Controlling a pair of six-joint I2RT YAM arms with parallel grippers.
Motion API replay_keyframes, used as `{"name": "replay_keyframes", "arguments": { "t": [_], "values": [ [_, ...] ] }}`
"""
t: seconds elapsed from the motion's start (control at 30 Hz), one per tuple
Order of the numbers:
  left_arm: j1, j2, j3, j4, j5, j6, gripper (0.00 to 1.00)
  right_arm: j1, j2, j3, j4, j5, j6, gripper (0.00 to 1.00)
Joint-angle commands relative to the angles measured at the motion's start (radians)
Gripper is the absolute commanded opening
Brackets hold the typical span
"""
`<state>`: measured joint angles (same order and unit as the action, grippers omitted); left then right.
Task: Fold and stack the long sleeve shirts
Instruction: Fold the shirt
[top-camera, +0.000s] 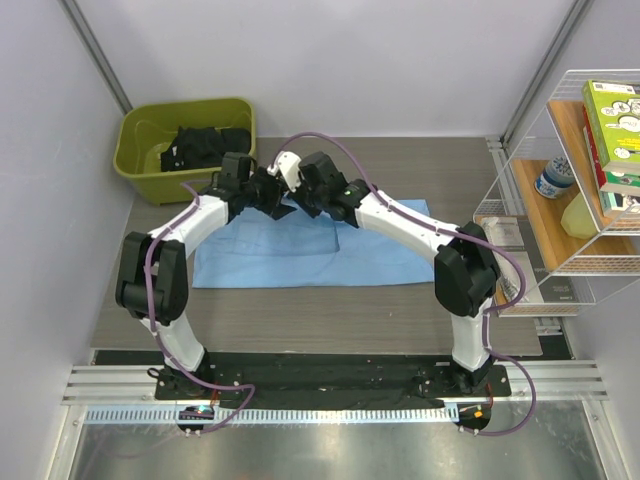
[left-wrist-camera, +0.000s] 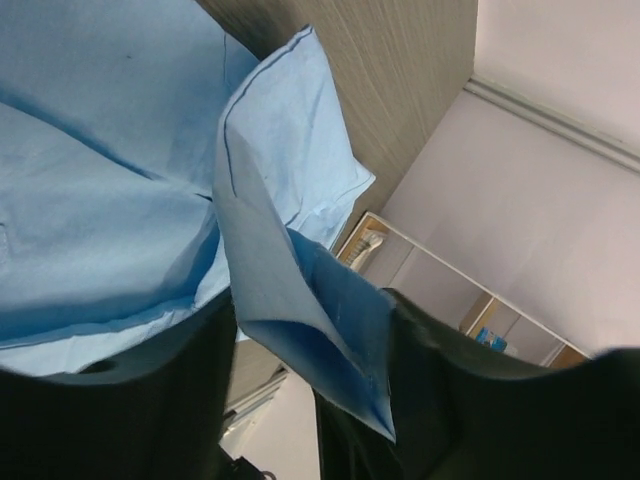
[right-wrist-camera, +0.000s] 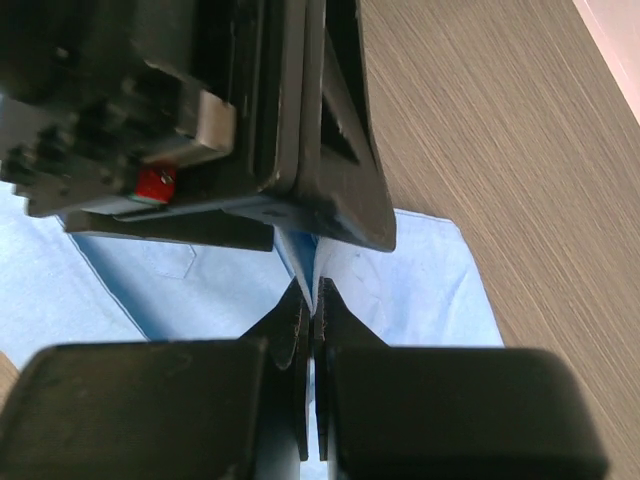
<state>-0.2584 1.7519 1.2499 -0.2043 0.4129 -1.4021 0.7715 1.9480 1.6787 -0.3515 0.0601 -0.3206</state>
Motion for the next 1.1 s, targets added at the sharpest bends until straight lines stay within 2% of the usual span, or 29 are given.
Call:
{"name": "replay_keyframes", "arguments": {
  "t": [0.0,0.03,0.1,0.13,0.17,0.2,0.27,0.3,0.37,0.43,0.5,0.53,0.57,0.67,0.77,0.93,1.07],
  "values": [
    [-0.002,-0.003,0.040,0.057,0.018,-0.003,0.47,0.009,-0.026,0.024,0.034,-0.008,-0.011,0.06],
    [-0.002,-0.002,0.037,0.059,0.012,0.000,0.29,0.011,-0.029,0.021,0.036,-0.009,-0.011,0.08],
    [0.002,-0.005,0.037,0.049,0.006,0.011,0.10,0.011,-0.043,0.007,0.032,-0.020,-0.017,0.28],
    [0.002,-0.006,0.039,0.049,0.007,0.014,0.00,0.011,-0.050,0.001,0.026,-0.017,-0.021,0.34],
    [0.005,-0.006,0.043,0.054,0.009,0.021,0.00,0.011,-0.072,-0.014,0.023,-0.010,-0.023,0.40],
    [0.011,-0.005,0.048,0.059,0.012,0.037,0.00,0.009,-0.086,-0.023,0.017,-0.008,-0.024,0.51],
    [0.024,-0.002,0.077,0.095,0.039,0.058,0.00,-0.020,-0.122,-0.062,-0.026,-0.038,-0.018,0.61],
    [0.036,-0.002,0.089,0.106,0.052,0.077,0.00,-0.037,-0.165,-0.079,-0.039,-0.046,-0.009,0.63],
    [0.048,-0.002,0.115,0.129,0.096,0.098,0.00,-0.109,-0.214,-0.129,-0.096,-0.162,0.017,0.65],
    [0.067,-0.009,0.121,0.147,0.125,0.121,0.00,-0.165,-0.280,-0.164,-0.148,-0.222,0.026,0.65],
    [0.074,-0.018,0.115,0.167,0.150,0.126,0.00,-0.244,-0.326,-0.235,-0.173,-0.310,0.008,0.59],
    [0.073,-0.023,0.112,0.186,0.155,0.129,0.00,-0.264,-0.372,-0.266,-0.185,-0.325,-0.001,0.54],
    [0.073,-0.028,0.114,0.197,0.156,0.129,0.00,-0.293,-0.400,-0.342,-0.184,-0.342,-0.014,0.44],
    [0.071,-0.016,0.140,0.259,0.182,0.104,0.00,-0.308,-0.481,-0.507,-0.149,-0.338,-0.067,0.25],
    [0.067,0.000,0.184,0.301,0.216,0.112,0.00,-0.313,-0.509,-0.632,-0.046,-0.312,-0.058,0.13],
    [0.064,0.000,0.227,0.312,0.295,0.137,0.00,-0.314,-0.422,-0.636,0.020,-0.278,-0.008,0.12],
    [0.079,-0.041,0.200,0.216,0.401,0.204,0.00,-0.333,-0.359,-0.642,0.068,-0.237,0.047,0.11]
  ]
}}
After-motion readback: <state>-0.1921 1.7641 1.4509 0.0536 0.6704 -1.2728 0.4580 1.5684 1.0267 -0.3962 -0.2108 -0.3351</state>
